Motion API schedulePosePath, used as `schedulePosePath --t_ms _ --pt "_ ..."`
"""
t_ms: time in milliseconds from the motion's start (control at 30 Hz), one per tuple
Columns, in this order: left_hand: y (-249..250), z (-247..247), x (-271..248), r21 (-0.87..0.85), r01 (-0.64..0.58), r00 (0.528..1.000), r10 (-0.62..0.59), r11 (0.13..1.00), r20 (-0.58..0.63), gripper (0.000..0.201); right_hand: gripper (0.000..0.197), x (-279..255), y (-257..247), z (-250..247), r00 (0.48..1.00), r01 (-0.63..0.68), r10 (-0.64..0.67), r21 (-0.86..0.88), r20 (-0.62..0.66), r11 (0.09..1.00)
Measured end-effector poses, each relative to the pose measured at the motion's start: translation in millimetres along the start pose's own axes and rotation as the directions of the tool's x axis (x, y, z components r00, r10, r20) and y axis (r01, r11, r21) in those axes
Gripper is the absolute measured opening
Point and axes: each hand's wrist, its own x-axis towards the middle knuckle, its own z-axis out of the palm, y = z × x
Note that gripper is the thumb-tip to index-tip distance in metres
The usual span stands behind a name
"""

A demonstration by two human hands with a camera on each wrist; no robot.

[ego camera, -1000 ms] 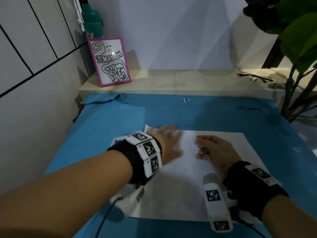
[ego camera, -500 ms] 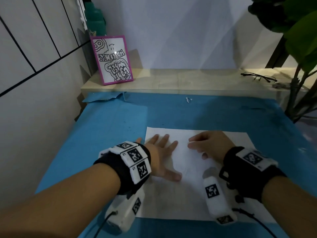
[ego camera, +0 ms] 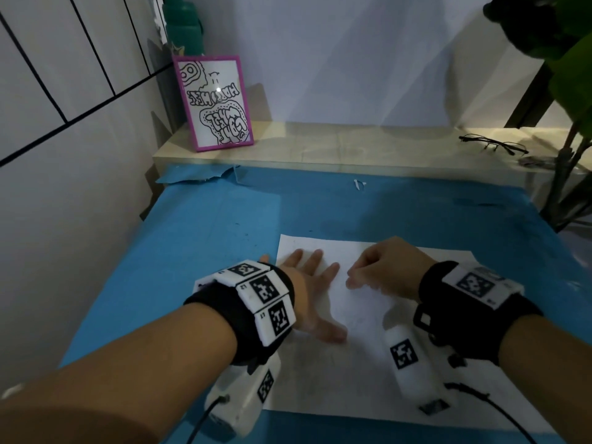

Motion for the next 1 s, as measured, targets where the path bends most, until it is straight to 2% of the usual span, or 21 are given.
schedulePosePath --t_ms 67,133,233,367,433,500,600,700,767,833,867,900,933,1000 --pt "0.9 -1.4 -1.1 -0.002 0.001 1.0 -0.001 1.0 0.01 0.108 0.012 5.5 0.9 -3.9 0.998 -0.028 0.031 0.059 -0.046 0.998" --pt "1.1 -3.1 -1.3 -0.003 0.004 1.0 -0.004 1.0 0.02 0.108 0.013 7.1 0.2 -4.4 0.997 -0.008 0.011 0.04 -0.073 0.999" --pt "2.2 -5.4 -3.3 0.004 0.003 1.0 -0.003 1.0 0.023 0.108 0.014 2.5 0.3 -1.1 0.999 0.004 -0.003 -0.015 0.032 1.0" --pt "3.2 -5.3 -2.9 0.01 0.006 0.999 -0.007 1.0 0.032 0.108 0.009 8.1 6.9 -4.2 0.995 -0.009 0.016 0.068 -0.099 0.998" --pt "3.5 -6.0 -3.6 0.008 0.009 0.999 -0.009 1.0 0.036 0.108 0.008 4.1 7.8 -1.5 0.999 0.019 -0.019 -0.006 -0.051 1.0" --pt "4.2 -7.7 -4.8 0.005 0.007 0.999 -0.008 1.0 0.031 0.107 0.006 0.3 7.4 -0.6 1.0 0.028 -0.028 -0.005 0.009 1.0" --pt "5.5 -9.2 -6.7 0.011 0.007 0.999 -0.007 1.0 0.045 0.106 0.007 7.7 14.0 -3.6 0.993 0.013 -0.006 0.06 -0.116 0.998" --pt "4.4 -9.5 -7.1 0.007 0.02 0.998 -0.02 1.0 0.061 0.107 0.008 9.6 20.2 -1.1 0.988 0.001 0.023 0.154 -0.154 0.988" --pt "7.4 -15.4 -9.0 0.04 0.028 0.998 -0.03 0.999 0.055 0.107 0.007 7.6 27.4 -1.3 0.982 -0.03 0.101 0.394 -0.161 0.919" --pt "18.1 -18.8 -9.7 0.163 -0.013 1.0 0.014 0.987 -0.006 0.104 0.008 7.7 35.5 -2.1 0.975 -0.048 0.178 0.66 -0.131 0.75" --pt "28.6 -17.3 -9.2 0.218 -0.072 0.996 0.082 0.973 -0.038 0.098 0.007 8.4 38.8 -1.8 0.974 -0.046 0.193 0.729 -0.119 0.683" --pt "41.4 -12.2 -6.0 0.248 -0.159 0.982 0.178 0.956 -0.057 0.089 0.006 8.9 41.5 -1.2 0.974 -0.039 0.194 0.758 -0.116 0.651" --pt "52.9 -5.6 -5.6 0.284 -0.24 0.966 0.257 0.928 -0.024 0.079 0.004 9.1 42.9 -0.4 0.976 -0.03 0.185 0.766 -0.116 0.642" --pt "63.2 7.0 -3.1 0.283 -0.316 0.949 0.307 0.906 0.076 0.065 0.004 9.6 43.9 0.6 0.977 -0.017 0.17 0.755 -0.126 0.655"
